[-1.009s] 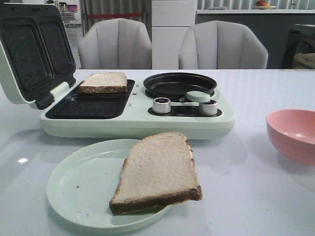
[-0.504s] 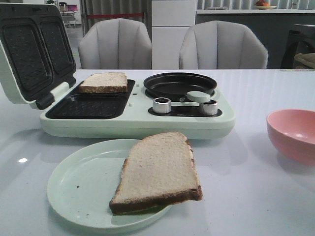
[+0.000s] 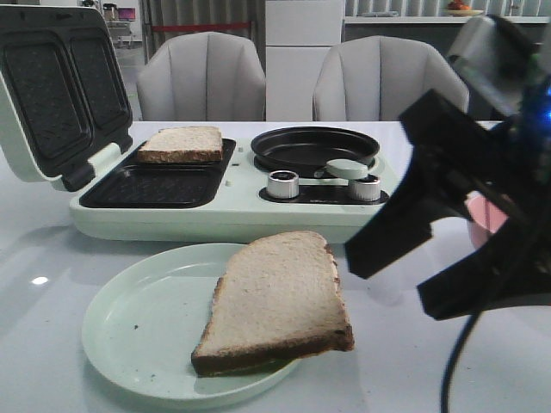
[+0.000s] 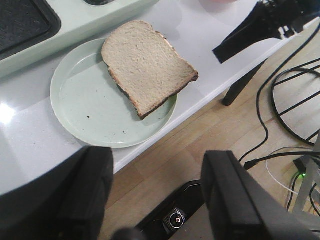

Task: Make breakfast with bread and shrimp
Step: 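Reach the right gripper to the remaining bread slice and grasp it, then carry the bread with the right gripper onto the first slice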

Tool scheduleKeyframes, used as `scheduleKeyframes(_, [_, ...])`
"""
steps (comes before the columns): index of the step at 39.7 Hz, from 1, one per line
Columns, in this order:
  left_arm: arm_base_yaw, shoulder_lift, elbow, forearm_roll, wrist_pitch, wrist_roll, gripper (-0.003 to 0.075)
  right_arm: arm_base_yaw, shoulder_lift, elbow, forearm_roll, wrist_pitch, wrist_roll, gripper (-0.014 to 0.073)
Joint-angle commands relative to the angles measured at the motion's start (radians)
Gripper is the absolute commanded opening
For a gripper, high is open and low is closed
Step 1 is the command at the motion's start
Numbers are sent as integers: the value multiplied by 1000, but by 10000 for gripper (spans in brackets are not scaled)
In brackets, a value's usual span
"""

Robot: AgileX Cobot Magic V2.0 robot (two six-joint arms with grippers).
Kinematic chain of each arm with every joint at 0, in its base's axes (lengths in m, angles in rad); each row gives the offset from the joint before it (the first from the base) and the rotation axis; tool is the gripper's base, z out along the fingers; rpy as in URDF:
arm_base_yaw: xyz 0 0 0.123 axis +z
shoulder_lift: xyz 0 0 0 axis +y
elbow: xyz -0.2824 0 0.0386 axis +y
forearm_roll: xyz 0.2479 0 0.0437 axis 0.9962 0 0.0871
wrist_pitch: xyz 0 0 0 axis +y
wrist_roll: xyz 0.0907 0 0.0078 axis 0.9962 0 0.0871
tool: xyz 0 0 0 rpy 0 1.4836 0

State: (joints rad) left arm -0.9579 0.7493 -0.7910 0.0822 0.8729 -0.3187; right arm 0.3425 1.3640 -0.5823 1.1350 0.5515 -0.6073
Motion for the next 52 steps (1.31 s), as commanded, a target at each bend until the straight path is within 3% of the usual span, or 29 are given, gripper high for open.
scheduleKeyframes(1, [-9,-5,-27,5,-70,2,435,8,52,-71,111,30,-74,549])
scheduleKeyframes(18, [-9,-5,-27,5,-70,2,435,8,295,-227,122,70,-84,542])
scheduleKeyframes(22, [-9,-5,-27,5,-70,2,435,8,325,-248,122,72,-84,489])
scheduleKeyframes(38, [-9,-5,-27,20,-72,2,435,8,324,-255,117,70,-91,104])
scheduleKeyframes(43, [-9,-5,-27,24,-72,2,435,8,244,-255,117,70,-93,54])
scheduleKeyframes(52, [-9,-5,-27,29,-72,2,435,8,95,-309,127,85,-93,52])
